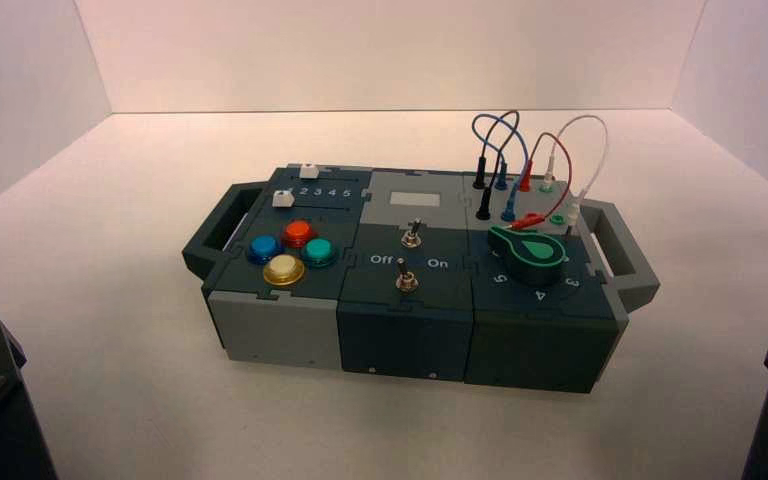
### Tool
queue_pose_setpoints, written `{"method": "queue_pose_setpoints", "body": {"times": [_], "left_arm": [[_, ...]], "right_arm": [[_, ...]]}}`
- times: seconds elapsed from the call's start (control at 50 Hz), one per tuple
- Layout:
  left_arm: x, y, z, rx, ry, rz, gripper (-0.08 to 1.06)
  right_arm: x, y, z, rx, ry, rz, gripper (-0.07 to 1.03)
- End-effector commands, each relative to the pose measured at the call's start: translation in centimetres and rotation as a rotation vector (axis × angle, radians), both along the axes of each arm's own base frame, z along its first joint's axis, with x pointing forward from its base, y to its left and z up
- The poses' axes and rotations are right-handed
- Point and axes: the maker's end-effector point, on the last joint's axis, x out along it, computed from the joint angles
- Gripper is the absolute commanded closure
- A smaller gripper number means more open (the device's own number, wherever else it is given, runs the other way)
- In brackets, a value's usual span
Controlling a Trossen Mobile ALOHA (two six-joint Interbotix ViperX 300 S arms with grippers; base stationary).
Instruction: Rotate the box clockwise.
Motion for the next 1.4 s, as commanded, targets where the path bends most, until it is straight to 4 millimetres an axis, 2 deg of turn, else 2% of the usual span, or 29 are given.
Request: {"method": "queue_pose_setpoints", "body": {"times": [0.02,0.18,0.44,0.58,0.82,1.06,1.4], "left_arm": [[-1.2,-1.2,-0.5,0.009,0.073,-0.051,1.01],[-3.4,-2.3,-1.8,0.022,0.196,-0.104,1.01],[-6.2,-4.5,-2.1,-0.008,0.342,-0.193,1.01],[-7.6,-5.4,-2.9,-0.003,0.426,-0.230,1.01],[-9.9,-6.9,-5.5,0.047,0.593,-0.292,1.01],[-12.2,-8.1,-8.3,0.136,0.705,-0.368,1.01],[-14.3,-8.2,-11.1,0.253,0.838,-0.407,1.01]], "right_arm": [[1.3,0.3,0.9,-0.004,0.026,0.010,0.99],[2.2,0.9,-0.6,-0.011,0.110,0.026,0.99],[3.3,2.3,-3.6,-0.025,0.241,0.066,0.99],[4.2,3.3,-5.3,-0.036,0.320,0.091,0.99],[5.6,5.3,-8.2,-0.057,0.419,0.138,0.99],[6.5,6.4,-11.3,-0.076,0.505,0.161,0.99],[7.2,8.4,-15.1,-0.109,0.612,0.208,0.99]]}}
